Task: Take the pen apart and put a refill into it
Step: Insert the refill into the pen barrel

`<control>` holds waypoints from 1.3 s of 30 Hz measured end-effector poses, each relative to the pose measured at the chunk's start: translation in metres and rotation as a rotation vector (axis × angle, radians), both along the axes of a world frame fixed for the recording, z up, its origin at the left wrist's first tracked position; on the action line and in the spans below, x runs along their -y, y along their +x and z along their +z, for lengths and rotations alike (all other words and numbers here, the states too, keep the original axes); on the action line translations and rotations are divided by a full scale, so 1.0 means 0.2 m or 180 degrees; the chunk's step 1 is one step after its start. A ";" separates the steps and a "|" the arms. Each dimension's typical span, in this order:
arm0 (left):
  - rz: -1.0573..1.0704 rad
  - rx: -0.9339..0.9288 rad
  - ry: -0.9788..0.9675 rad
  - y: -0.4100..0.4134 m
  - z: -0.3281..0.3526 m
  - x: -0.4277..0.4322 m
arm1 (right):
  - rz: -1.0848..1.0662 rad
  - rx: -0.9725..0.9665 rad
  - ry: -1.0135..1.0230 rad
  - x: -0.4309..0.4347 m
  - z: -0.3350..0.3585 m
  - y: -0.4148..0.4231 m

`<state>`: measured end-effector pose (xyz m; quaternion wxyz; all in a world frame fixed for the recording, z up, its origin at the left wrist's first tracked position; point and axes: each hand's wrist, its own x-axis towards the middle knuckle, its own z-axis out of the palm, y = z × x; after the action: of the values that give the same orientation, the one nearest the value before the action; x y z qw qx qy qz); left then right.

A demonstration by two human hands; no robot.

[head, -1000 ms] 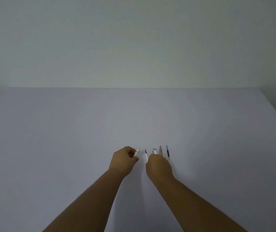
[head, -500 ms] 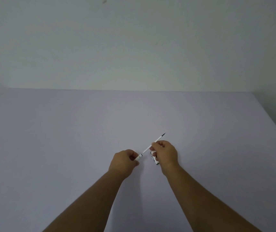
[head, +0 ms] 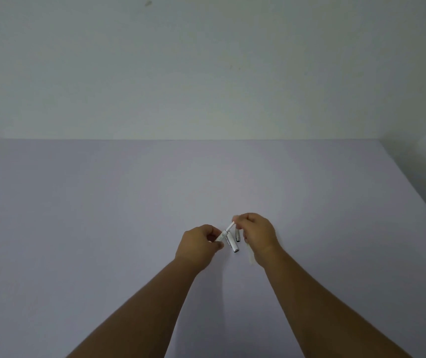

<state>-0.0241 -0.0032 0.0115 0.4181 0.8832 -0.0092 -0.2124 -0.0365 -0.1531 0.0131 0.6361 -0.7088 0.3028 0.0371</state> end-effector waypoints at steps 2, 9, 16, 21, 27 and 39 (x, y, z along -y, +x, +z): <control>-0.0036 0.0051 -0.0007 0.00 0.00 0.02 | 0.0271 -0.0078 -0.0051 0.01 -0.01 0.01; 0.0054 -0.0069 -0.0134 0.02 -0.02 0.00 | 0.0439 -0.0486 -0.1201 0.11 -0.08 0.05; 0.0075 -0.0176 -0.0061 0.04 -0.07 -0.05 | 0.1278 -0.1165 -0.2359 0.05 -0.16 0.13; 0.0078 -0.0220 -0.0014 0.05 -0.07 -0.08 | 0.1276 -0.1186 -0.2606 0.01 -0.18 0.15; 0.0002 -0.0201 0.0007 0.06 -0.06 -0.08 | 0.0303 -0.0447 -0.1430 0.01 -0.12 0.18; -0.0180 0.0004 0.0050 0.02 0.04 -0.04 | -0.0038 0.0155 -0.0155 0.04 0.08 0.10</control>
<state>-0.0209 0.0056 0.0195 0.4049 0.8859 -0.0328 -0.2237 -0.0171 -0.1605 0.0281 0.6260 -0.7229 0.2922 0.0086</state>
